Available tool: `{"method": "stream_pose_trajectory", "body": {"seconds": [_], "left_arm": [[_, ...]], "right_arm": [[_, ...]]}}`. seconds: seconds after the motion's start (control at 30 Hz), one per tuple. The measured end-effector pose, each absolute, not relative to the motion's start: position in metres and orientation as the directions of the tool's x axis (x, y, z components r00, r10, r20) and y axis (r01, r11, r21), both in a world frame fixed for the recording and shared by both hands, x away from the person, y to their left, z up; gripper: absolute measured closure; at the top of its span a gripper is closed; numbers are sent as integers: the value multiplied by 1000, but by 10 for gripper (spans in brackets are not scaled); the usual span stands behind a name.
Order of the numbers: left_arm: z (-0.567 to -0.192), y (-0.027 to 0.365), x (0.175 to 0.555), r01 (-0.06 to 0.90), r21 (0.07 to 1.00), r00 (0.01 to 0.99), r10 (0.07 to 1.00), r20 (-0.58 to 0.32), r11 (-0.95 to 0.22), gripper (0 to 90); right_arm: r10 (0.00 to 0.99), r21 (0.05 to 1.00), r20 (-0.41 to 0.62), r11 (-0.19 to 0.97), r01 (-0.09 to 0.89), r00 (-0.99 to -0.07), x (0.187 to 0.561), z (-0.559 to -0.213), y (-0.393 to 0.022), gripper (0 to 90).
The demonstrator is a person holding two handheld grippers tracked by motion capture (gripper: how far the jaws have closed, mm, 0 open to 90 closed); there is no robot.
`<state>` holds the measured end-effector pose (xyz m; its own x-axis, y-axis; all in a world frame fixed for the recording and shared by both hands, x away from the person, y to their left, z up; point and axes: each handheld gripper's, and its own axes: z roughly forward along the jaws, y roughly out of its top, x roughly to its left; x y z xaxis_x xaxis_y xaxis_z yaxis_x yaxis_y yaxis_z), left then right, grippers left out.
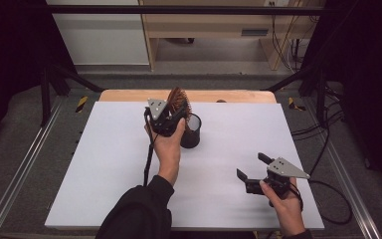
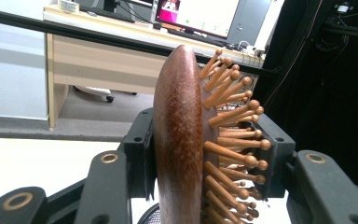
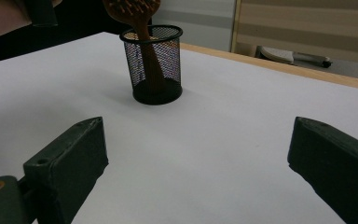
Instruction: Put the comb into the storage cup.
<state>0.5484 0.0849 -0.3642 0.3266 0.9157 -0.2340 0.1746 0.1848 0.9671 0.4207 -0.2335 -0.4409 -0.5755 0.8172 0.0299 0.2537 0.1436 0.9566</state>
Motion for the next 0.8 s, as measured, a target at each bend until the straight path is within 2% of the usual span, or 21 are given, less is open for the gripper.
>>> {"method": "stream_pose_trajectory", "body": {"seconds": [0.8], "left_arm": [[-369, 94, 531, 160, 975, 305, 932, -197, 154, 452]], "right_arm": [[815, 955, 27, 150, 257, -579, 421, -442, -232, 50]]}}
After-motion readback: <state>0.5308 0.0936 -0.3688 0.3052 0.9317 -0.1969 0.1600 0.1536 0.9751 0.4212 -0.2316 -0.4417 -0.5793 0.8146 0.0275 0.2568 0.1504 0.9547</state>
